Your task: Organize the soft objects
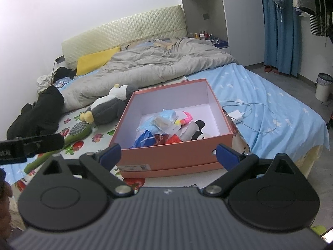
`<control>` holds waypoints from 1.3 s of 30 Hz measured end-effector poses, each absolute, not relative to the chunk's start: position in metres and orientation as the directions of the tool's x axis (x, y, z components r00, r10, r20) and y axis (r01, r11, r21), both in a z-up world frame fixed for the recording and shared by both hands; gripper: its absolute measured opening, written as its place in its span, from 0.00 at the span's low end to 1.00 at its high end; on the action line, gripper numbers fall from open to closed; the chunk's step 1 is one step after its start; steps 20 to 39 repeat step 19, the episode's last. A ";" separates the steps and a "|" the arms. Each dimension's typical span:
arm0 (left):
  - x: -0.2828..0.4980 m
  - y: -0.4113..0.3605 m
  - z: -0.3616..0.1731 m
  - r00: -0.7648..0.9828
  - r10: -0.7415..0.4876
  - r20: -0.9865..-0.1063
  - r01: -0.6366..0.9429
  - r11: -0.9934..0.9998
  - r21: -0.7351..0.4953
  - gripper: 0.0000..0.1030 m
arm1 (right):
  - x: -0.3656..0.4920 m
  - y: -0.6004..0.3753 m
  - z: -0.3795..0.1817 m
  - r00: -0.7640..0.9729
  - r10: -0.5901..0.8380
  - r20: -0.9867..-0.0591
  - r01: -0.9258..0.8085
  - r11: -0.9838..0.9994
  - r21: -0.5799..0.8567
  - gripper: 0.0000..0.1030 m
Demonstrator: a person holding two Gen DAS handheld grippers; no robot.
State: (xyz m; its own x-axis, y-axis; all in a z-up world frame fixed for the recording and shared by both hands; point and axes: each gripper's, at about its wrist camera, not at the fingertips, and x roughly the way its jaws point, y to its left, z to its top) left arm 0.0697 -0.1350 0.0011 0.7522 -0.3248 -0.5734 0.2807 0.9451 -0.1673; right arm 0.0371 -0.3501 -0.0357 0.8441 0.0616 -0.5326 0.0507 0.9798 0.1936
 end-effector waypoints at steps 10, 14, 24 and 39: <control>0.079 -0.129 -0.005 0.726 -0.282 -0.627 0.219 0.959 -0.178 1.00 | 0.037 -0.350 -0.036 0.844 0.063 -0.532 0.049 0.980 0.194 0.97; 0.080 -0.129 -0.005 0.728 -0.273 -0.629 0.214 0.962 -0.171 1.00 | 0.038 -0.348 -0.036 0.843 0.067 -0.534 0.043 0.981 0.191 0.97; 0.077 -0.130 -0.005 0.733 -0.277 -0.621 0.224 0.961 -0.164 1.00 | 0.039 -0.346 -0.036 0.842 0.072 -0.534 0.039 0.980 0.193 0.97; 0.077 -0.130 -0.005 0.733 -0.277 -0.621 0.224 0.961 -0.164 1.00 | 0.039 -0.346 -0.036 0.842 0.072 -0.534 0.039 0.980 0.193 0.97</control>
